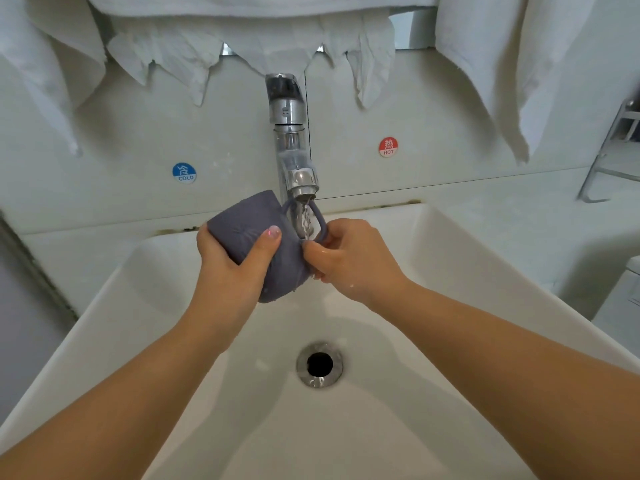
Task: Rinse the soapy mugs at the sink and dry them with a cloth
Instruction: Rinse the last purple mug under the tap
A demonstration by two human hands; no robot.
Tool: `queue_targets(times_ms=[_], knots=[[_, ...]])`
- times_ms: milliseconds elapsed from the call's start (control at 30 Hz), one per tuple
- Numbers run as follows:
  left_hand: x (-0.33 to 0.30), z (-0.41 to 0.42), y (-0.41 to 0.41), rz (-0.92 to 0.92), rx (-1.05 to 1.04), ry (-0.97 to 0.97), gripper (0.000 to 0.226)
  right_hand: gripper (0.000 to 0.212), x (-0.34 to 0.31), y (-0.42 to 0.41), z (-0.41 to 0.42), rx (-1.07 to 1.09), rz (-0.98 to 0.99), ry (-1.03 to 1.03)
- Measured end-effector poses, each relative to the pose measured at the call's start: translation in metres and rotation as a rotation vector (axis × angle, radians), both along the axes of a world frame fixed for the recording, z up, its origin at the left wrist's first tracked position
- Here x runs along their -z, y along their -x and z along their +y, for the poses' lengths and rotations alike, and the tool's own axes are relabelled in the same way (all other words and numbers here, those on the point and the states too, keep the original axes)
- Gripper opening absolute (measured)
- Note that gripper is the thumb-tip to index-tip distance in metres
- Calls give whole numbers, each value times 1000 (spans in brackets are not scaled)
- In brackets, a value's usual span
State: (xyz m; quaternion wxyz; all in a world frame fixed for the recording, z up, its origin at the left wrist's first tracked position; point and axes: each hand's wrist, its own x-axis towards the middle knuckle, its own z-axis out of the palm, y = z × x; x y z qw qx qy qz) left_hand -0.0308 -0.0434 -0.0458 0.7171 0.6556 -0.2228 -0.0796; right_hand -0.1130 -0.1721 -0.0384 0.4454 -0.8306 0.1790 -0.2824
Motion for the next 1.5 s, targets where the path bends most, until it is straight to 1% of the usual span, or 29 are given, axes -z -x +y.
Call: queue_targets(times_ms=[100, 233, 300, 333, 400, 433, 467, 500, 533, 600, 667, 700, 733, 800, 867, 933, 1000, 1100, 1200, 1333, 1400, 1433, 1467, 1500], knots=[[0, 0, -1, 20, 2, 4, 53, 19, -1, 0, 1, -15, 16, -4], [2, 0, -7, 169, 11, -5, 56, 10, -1, 1, -3, -54, 36, -13], [2, 0, -9, 273, 56, 31, 56, 15, 0, -1, -2, -52, 3, -75], [2, -1, -10, 328, 69, 60, 56, 17, 0, -1, -1, -69, -11, -185], [1, -2, -9, 423, 60, 115, 54, 18, -1, -2, 3, -160, 35, -537], [1, -2, -9, 442, 53, 114, 55, 19, -2, -2, 5, -224, 86, -728], [1, -3, -8, 436, 53, 81, 57, 22, -2, 0, 8, -292, 130, -877], [1, -2, -8, 410, 57, 22, 61, 25, -2, 1, 8, -342, 152, -975], [1, -1, -8, 381, 66, -40, 66, 26, -1, 0, 6, -356, 150, -1032], [-2, 5, -14, 357, 97, -161, 80, 23, -1, -1, 0, -289, 110, -1063], [-7, 13, -20, 334, 181, -311, 98, 20, -1, -2, -7, -192, 82, -1011], [-9, 16, -21, 310, 226, -384, 101, 21, -2, -1, -10, -161, 81, -959], [-10, 18, -22, 287, 261, -438, 100, 22, -2, -2, -12, -148, 84, -896], [-10, 20, -21, 273, 321, -483, 95, 16, -2, -1, -12, -149, 83, -772], [-8, 21, -20, 278, 379, -482, 88, 18, -1, -3, -9, -152, 70, -623], [-5, 22, -21, 291, 390, -456, 79, 23, 0, -4, -4, -139, 42, -478], [-2, 22, -22, 305, 390, -429, 78, 26, 0, -5, 0, -143, 20, -407], [2, 21, -18, 301, 400, -410, 78, 30, -3, -4, 2, -170, 43, -363], [2, 19, -14, 308, 389, -391, 77, 30, -4, -1, 5, -182, 58, -336], [0, 17, -10, 310, 392, -396, 77, 29, -7, -1, 3, -107, 55, -354], [-1, 16, -8, 320, 409, -399, 72, 32, -8, -2, -1, -70, 77, -359], [-2, 16, -8, 324, 416, -393, 67, 34, -7, -3, -1, -62, 63, -319], [-4, 16, -7, 333, 417, -381, 62, 33, -5, -3, 0, -59, 37, -219], [-5, 15, -7, 344, 416, -365, 57, 29, -2, -4, 2, -51, 8, -69]])
